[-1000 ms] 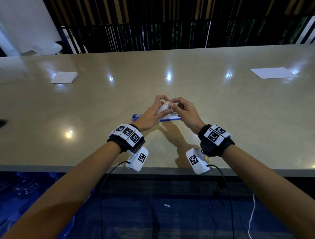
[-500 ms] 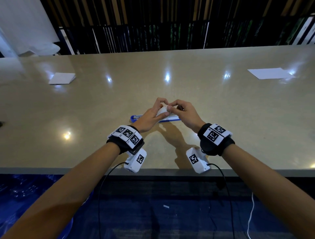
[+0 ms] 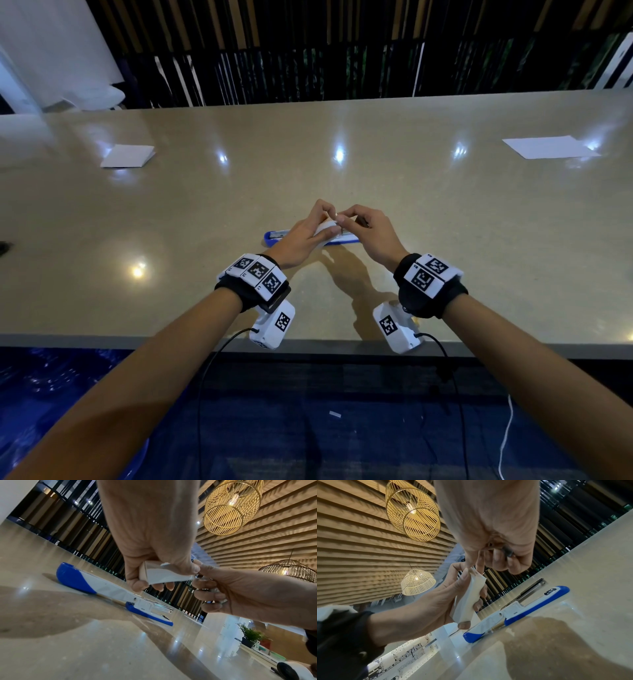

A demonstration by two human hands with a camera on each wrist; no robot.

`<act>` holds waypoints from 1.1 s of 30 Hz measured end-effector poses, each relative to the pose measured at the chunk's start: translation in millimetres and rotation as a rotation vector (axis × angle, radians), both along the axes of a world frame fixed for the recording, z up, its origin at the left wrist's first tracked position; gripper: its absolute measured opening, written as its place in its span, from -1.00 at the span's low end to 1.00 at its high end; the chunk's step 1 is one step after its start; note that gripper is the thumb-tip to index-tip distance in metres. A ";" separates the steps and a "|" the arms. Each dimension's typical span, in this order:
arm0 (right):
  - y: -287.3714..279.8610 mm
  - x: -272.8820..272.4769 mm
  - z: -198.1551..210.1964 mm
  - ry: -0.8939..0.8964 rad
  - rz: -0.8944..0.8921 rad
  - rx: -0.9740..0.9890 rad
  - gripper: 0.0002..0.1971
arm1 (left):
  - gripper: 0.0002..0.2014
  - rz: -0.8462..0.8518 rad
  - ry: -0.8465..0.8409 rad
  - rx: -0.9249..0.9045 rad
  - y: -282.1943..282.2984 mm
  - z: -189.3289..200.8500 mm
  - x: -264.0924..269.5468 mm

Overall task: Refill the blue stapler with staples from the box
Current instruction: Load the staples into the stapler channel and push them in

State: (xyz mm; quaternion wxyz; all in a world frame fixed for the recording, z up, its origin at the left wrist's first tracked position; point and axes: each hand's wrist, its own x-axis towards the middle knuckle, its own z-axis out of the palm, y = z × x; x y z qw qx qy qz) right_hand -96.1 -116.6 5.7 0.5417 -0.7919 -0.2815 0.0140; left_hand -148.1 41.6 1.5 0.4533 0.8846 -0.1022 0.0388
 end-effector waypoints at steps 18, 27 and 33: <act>-4.3 3.3 4.5 -0.115 -0.028 -0.068 -0.82 | -0.80 0.021 0.001 0.080 2.1 -15.2 3.9; -1.4 5.3 1.6 -0.143 -0.038 0.022 -0.85 | -0.84 0.037 -0.005 0.074 1.5 -4.4 2.3; 0.6 7.4 0.1 -0.158 -0.039 0.049 -0.87 | -0.76 -0.002 -0.011 0.061 1.1 -2.0 6.9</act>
